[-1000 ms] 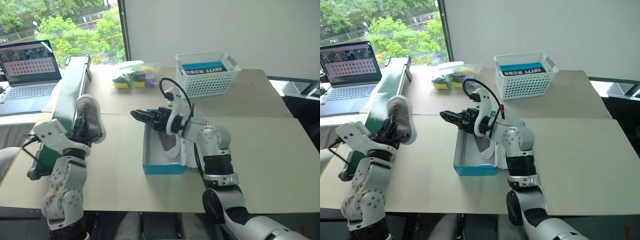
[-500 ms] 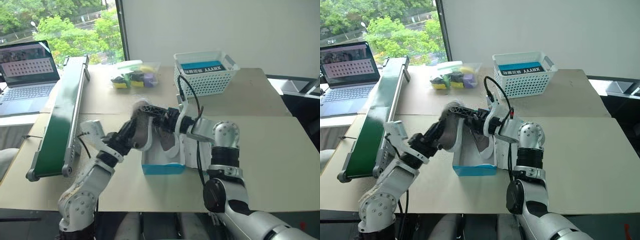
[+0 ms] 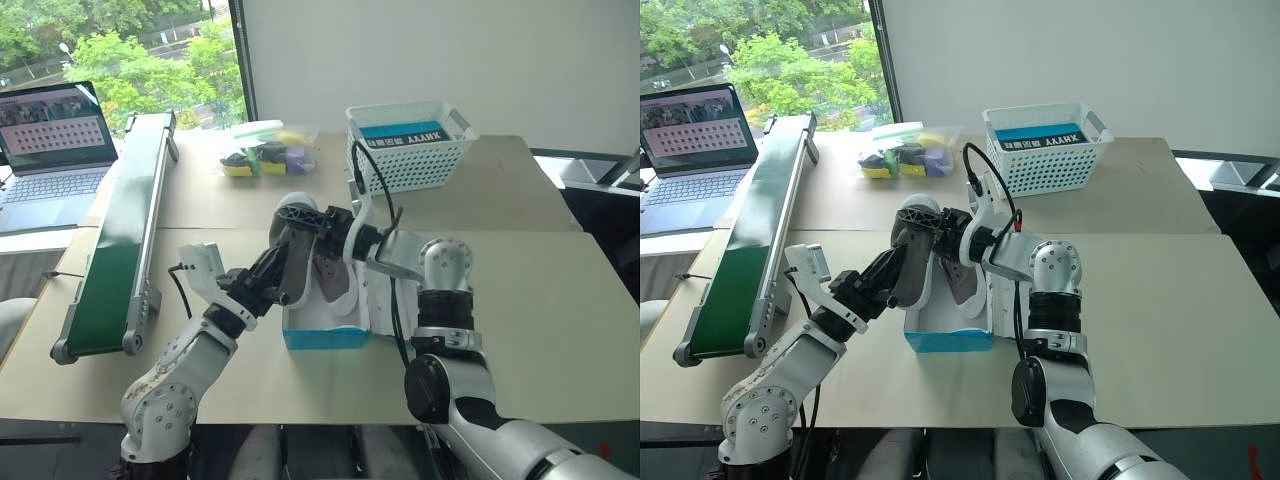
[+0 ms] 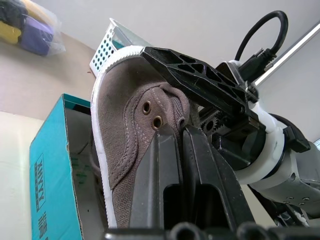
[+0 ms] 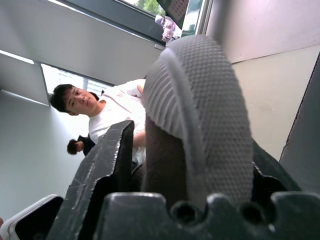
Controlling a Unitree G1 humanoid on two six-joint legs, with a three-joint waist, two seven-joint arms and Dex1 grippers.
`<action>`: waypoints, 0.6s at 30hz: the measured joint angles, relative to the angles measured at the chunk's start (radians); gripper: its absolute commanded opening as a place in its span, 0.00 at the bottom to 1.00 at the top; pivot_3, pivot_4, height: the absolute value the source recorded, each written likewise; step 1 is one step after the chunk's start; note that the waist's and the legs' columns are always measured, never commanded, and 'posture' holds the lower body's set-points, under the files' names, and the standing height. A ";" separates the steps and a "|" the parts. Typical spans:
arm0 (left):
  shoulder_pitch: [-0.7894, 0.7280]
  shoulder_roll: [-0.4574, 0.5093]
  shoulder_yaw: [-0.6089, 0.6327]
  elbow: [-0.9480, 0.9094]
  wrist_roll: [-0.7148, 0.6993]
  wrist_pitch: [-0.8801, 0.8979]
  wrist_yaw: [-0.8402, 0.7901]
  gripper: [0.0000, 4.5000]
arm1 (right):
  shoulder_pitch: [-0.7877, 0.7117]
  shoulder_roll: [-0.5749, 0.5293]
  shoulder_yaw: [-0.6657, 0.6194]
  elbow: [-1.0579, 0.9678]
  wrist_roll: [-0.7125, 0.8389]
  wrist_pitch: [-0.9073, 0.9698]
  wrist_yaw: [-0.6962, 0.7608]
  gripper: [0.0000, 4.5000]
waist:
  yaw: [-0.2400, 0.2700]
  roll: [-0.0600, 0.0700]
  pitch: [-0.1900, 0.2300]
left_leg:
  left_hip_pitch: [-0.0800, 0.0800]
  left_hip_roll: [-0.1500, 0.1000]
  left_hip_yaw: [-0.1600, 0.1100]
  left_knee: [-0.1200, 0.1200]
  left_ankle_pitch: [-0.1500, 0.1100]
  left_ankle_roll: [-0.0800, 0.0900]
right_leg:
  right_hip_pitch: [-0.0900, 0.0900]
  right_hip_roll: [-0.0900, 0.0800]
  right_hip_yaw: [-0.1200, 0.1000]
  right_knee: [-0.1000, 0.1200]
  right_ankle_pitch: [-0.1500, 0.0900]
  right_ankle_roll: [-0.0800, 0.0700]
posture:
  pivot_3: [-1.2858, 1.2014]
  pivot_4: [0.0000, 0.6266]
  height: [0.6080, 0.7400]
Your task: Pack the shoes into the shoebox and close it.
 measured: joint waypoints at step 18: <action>0.100 0.167 -0.040 -0.046 0.209 -0.034 -0.103 0.45 | -0.113 -0.048 0.051 0.064 -0.132 -0.164 -0.185 0.09 | 0.001 0.003 0.002 | -0.001 0.000 0.000 -0.003 0.000 0.000 | -0.002 0.000 0.000 -0.001 -0.001 -0.001 | 0.52 0.24 0.98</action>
